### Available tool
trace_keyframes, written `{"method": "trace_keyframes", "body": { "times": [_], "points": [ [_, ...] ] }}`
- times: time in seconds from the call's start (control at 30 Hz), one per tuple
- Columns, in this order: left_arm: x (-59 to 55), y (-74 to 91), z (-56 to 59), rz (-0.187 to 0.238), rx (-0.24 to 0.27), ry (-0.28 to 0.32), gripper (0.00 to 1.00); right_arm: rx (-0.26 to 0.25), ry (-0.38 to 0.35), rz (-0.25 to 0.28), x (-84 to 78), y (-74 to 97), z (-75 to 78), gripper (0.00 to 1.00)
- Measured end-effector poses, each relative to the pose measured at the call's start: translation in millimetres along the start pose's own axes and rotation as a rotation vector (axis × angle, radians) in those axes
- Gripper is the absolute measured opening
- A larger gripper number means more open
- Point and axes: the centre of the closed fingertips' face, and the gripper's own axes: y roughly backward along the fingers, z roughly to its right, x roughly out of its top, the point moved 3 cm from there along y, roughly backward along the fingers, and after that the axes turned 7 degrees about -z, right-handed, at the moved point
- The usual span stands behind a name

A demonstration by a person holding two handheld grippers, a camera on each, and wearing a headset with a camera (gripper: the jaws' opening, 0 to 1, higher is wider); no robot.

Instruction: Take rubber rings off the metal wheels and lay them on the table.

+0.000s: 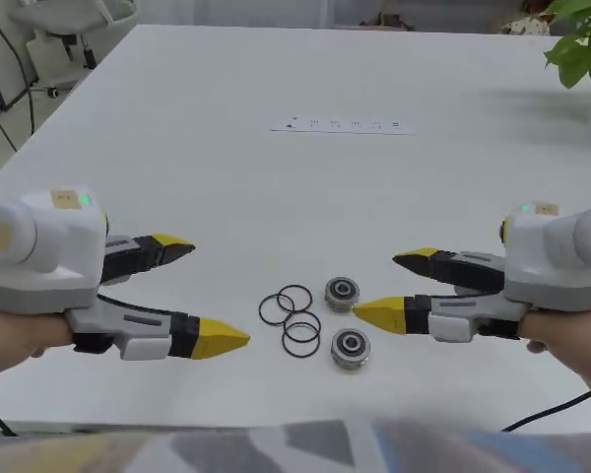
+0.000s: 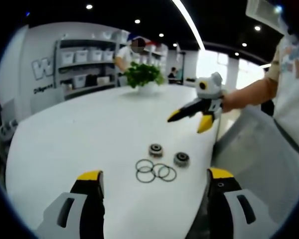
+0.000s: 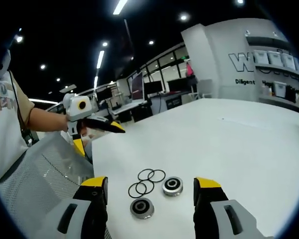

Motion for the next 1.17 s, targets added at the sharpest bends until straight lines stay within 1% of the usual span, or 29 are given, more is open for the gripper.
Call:
{"method": "trace_keyframes", "body": {
  "times": [0.13,0.4,0.63,0.77,0.9,1.0,1.17],
  "points": [
    [0.8,0.7,1.0,0.002,0.003,-0.004,0.86,-0.014,0.014,-0.001,-2.1,7.4,-2.4,0.73],
    [-1.3,1.0,3.7,0.001,0.008,0.000,0.86,-0.047,0.047,-0.029,-11.6,20.6,-1.7,0.80],
    [-2.7,2.3,4.5,-0.003,0.017,-0.003,0.87,-0.069,0.079,-0.055,-20.3,29.3,-1.2,0.83],
    [-4.3,3.9,3.3,-0.003,0.024,0.004,0.87,-0.075,0.075,-0.061,-25.4,34.3,1.0,0.84],
    [-6.8,4.5,4.4,-0.009,0.026,0.007,0.87,-0.085,0.068,-0.059,-26.9,39.7,2.9,0.85],
    [-6.6,5.8,4.4,-0.008,0.030,0.008,0.87,-0.093,0.068,-0.055,-26.7,43.5,3.1,0.86],
    [-5.5,9.2,2.3,0.000,0.039,0.015,0.87,-0.099,0.083,-0.069,-29.6,45.6,3.3,0.86]
  ]
}}
